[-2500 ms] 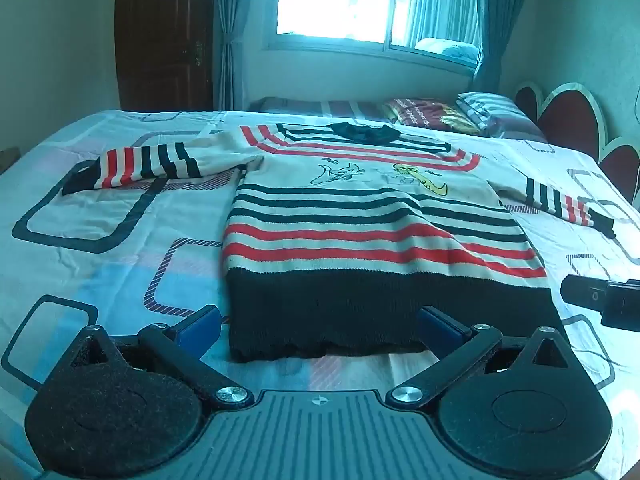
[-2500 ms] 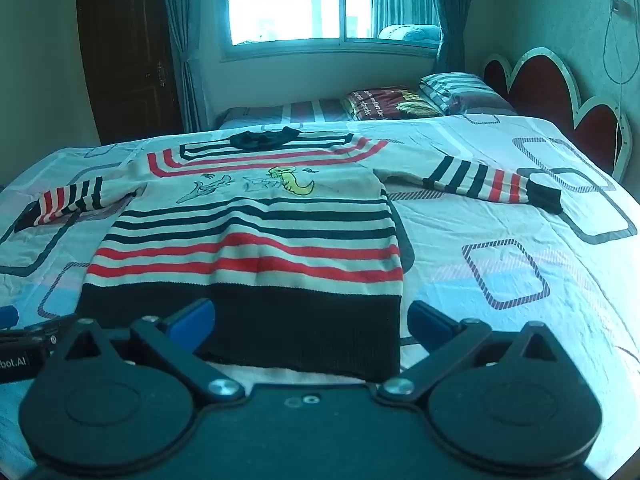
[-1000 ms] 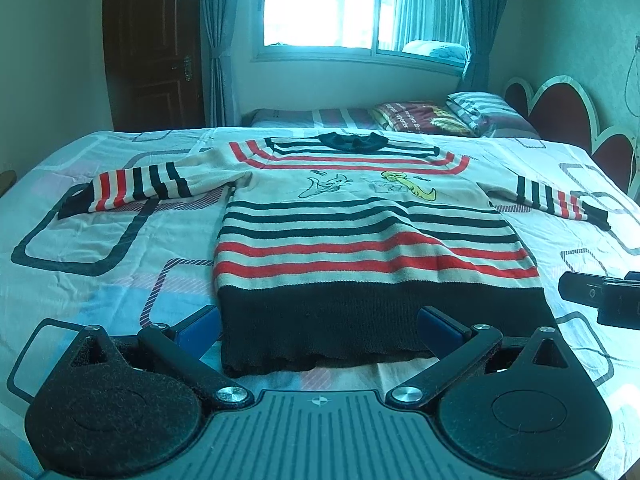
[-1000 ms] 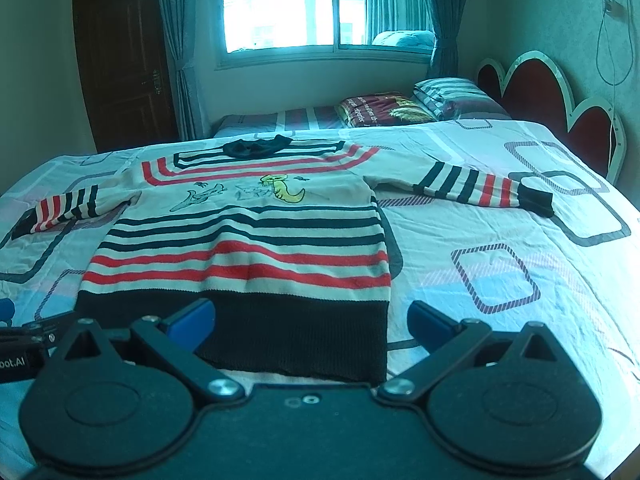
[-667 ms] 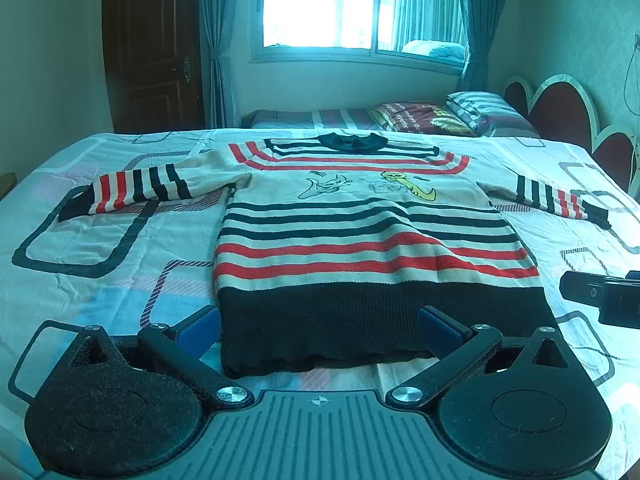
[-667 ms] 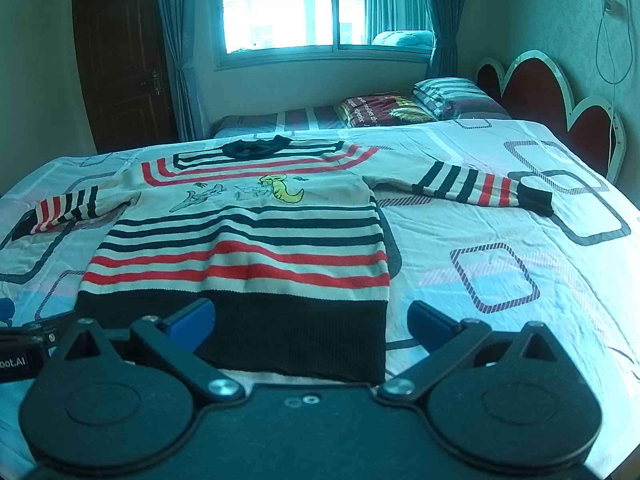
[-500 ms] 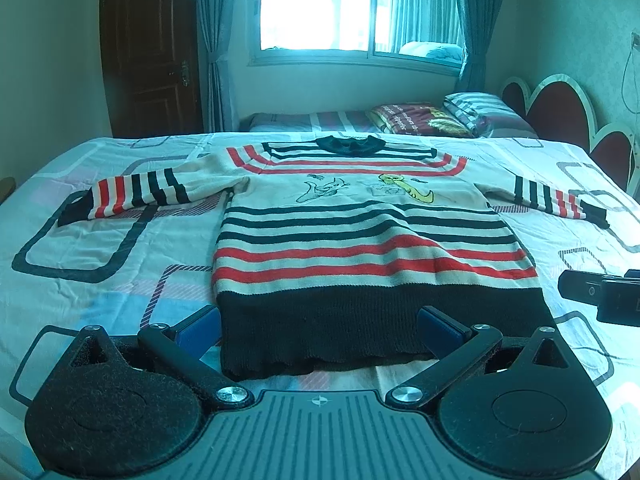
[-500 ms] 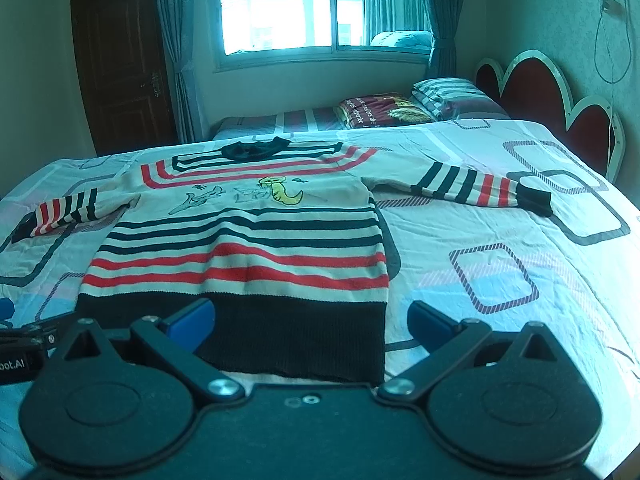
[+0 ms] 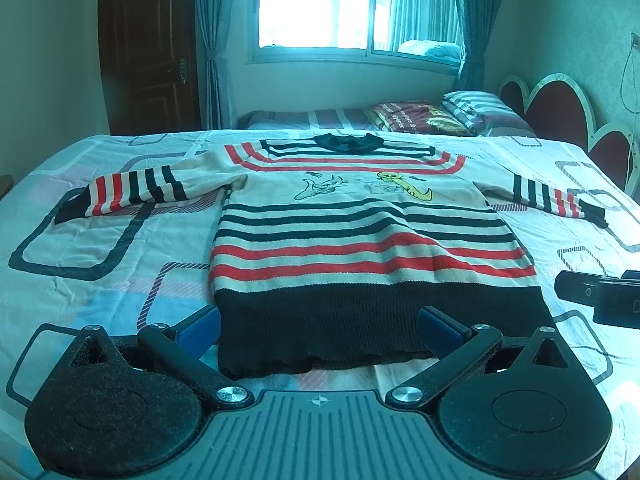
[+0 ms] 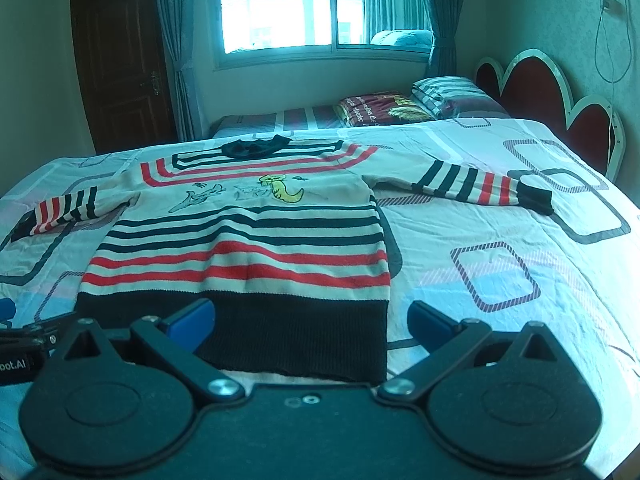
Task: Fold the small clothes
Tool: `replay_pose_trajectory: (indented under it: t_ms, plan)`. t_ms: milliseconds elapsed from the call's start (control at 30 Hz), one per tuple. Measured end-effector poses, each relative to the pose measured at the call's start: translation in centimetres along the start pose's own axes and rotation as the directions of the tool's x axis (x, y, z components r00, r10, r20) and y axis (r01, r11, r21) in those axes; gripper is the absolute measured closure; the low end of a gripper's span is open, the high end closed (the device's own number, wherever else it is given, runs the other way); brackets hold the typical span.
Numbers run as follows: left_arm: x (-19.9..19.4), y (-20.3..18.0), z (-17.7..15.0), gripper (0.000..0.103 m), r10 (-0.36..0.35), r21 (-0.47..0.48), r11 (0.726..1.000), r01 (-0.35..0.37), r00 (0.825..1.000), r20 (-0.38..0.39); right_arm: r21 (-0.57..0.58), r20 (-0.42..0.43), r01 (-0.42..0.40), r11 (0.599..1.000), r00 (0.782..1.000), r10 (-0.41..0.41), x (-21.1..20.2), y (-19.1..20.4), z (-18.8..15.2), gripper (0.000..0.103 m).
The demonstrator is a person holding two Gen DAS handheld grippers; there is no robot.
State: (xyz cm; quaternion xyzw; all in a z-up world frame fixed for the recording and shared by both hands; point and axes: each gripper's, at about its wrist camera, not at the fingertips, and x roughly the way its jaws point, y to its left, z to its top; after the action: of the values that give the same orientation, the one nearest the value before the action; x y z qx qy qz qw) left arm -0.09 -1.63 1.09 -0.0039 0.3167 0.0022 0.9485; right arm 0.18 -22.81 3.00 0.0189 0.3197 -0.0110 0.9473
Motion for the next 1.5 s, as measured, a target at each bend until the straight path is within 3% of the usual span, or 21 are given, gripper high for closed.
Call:
replay_pose_trajectory:
  t_ms: [667,867,1033,1133,1267,1300,1333,1367,1400,1500]
  plan:
    - [0.2,-0.4,0.1,0.0,0.0,0.01,1.0,0.0,1.0,-0.007,0.015,-0.004,-0.007,1.0,1.0,0.007,0.4,-0.5,-0.3,0.001]
    - [0.8,-0.2,0.9,0.0,-0.051,-0.006,0.999,0.051,0.998,-0.034,0.027,0.008,-0.053,0.998,0.999,0.053,0.3,-1.1,0.0,0.002]
    - [4.2,1.2,4.4,0.0,-0.184,-0.105,0.979,0.178,0.981,-0.054,0.101,0.067,-0.01,0.995,0.998,0.003,1.0,-4.4,2.0,0.002]
    - [6.7,0.7,6.5,0.0,-0.12,-0.076,0.99,0.121,0.993,0.016,0.174,0.118,0.021,0.985,0.992,-0.042,2.1,-8.0,3.7,0.002]
    - [11.8,0.4,8.9,0.0,-0.087,-0.063,0.994,0.09,0.995,0.052,0.242,0.175,0.055,0.969,0.98,-0.099,4.7,-13.0,6.3,0.004]
    - [13.2,0.3,9.5,0.0,-0.07,-0.066,0.995,0.072,0.997,0.037,0.263,0.186,0.056,0.963,0.977,-0.107,5.5,-14.4,6.7,0.006]
    - [14.5,0.2,10.1,0.0,-0.062,-0.064,0.996,0.064,0.998,0.027,0.285,0.194,0.057,0.957,0.974,-0.115,6.5,-15.7,7.3,0.02]
    - [15.5,0.1,10.6,0.0,-0.059,-0.065,0.996,0.061,0.998,0.024,0.306,0.186,0.063,0.95,0.975,-0.124,7.6,-17.2,7.8,0.039]
    - [16.3,-0.1,11.0,0.0,-0.054,-0.067,0.996,0.056,0.998,0.025,0.335,0.161,0.066,0.94,0.979,-0.126,9.0,-18.7,8.3,0.076]
    - [18.6,-0.6,11.9,0.0,-0.064,-0.073,0.995,0.066,0.997,0.037,0.444,0.146,0.067,0.893,0.979,-0.146,12.9,-23.3,8.7,0.07]
